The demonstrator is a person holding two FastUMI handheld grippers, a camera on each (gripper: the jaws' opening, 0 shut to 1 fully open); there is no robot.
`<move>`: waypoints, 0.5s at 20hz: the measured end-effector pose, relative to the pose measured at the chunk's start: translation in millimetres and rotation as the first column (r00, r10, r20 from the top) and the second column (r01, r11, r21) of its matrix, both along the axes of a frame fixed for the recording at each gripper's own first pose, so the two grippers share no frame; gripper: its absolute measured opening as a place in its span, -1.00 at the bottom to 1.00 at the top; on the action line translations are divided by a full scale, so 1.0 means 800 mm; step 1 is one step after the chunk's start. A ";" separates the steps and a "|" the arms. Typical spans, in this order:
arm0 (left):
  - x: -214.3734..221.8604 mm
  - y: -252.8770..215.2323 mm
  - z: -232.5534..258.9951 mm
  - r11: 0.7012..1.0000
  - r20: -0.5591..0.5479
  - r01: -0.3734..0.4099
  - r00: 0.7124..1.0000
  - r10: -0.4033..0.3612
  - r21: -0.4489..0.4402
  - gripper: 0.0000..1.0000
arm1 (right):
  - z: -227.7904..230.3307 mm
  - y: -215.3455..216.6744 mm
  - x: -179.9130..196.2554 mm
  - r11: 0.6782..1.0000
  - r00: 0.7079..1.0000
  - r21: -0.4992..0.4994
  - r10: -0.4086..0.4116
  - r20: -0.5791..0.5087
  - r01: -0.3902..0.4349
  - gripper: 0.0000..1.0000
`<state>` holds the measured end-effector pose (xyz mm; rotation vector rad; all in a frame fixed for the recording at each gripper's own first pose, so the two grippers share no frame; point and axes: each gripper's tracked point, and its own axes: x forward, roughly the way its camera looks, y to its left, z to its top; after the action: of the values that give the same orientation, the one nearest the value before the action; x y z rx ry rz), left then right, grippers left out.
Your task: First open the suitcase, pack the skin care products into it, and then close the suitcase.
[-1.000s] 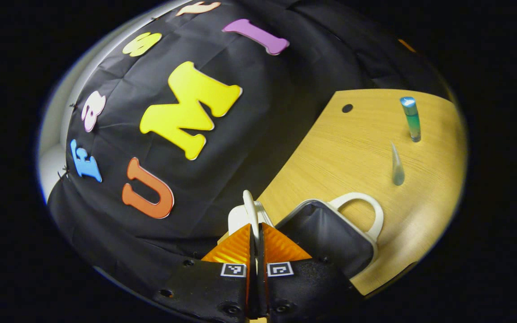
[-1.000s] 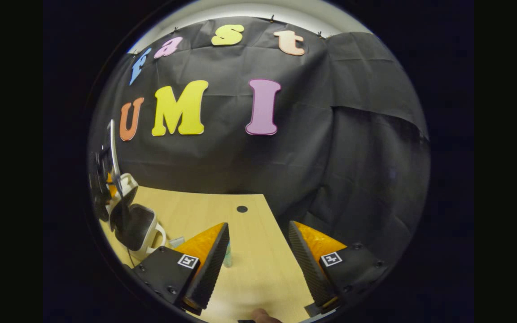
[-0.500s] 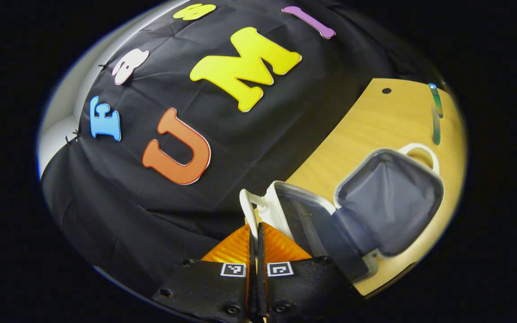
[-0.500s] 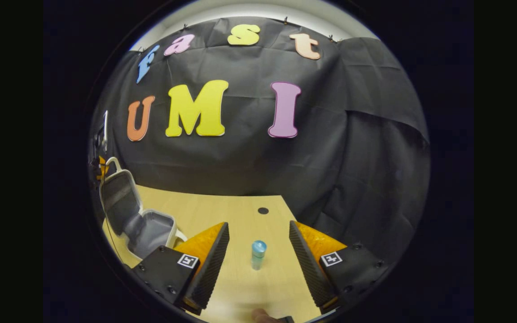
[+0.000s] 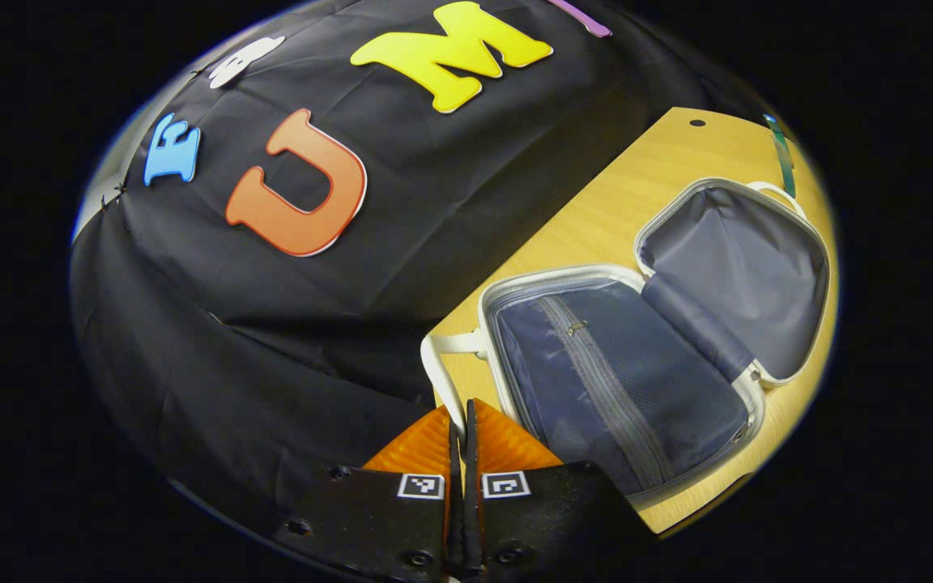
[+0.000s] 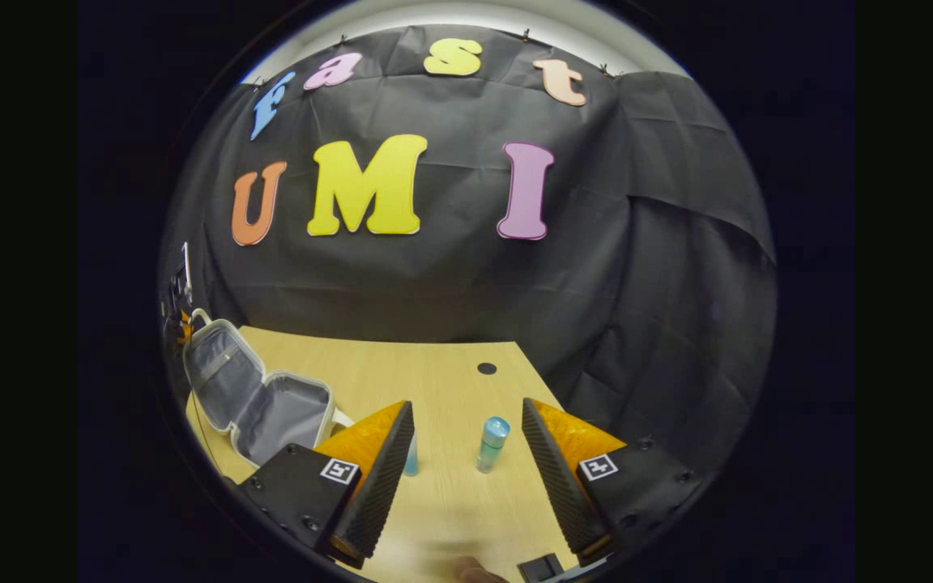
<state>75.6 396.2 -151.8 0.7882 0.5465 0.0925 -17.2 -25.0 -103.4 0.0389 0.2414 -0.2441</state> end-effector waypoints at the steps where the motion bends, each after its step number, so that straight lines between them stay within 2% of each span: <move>1: -0.003 0.009 -0.016 1.000 -0.022 -0.012 1.000 0.012 -0.008 -0.93 | 0.001 0.003 -0.002 1.000 1.000 -0.011 0.001 -0.003 -0.001 0.63; 4: -0.008 0.029 -0.058 0.998 -0.058 -0.037 0.998 0.034 -0.050 -0.92 | -0.004 0.008 -0.006 0.999 1.000 -0.035 -0.002 -0.019 0.002 0.56; 6: -0.011 0.039 -0.090 0.994 -0.094 -0.058 0.994 0.049 -0.097 -0.91 | -0.012 0.008 -0.009 0.999 0.999 -0.034 -0.016 -0.039 0.015 0.63; 10: -0.016 0.052 -0.156 0.969 -0.203 -0.112 0.977 0.067 -0.221 -0.87 | -0.024 0.008 -0.013 0.999 0.997 -0.029 -0.033 -0.075 0.031 0.60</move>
<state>63.0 438.2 -276.4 0.5473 0.7643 0.0345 -27.9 -18.4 -122.4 0.0061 0.3130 -0.2809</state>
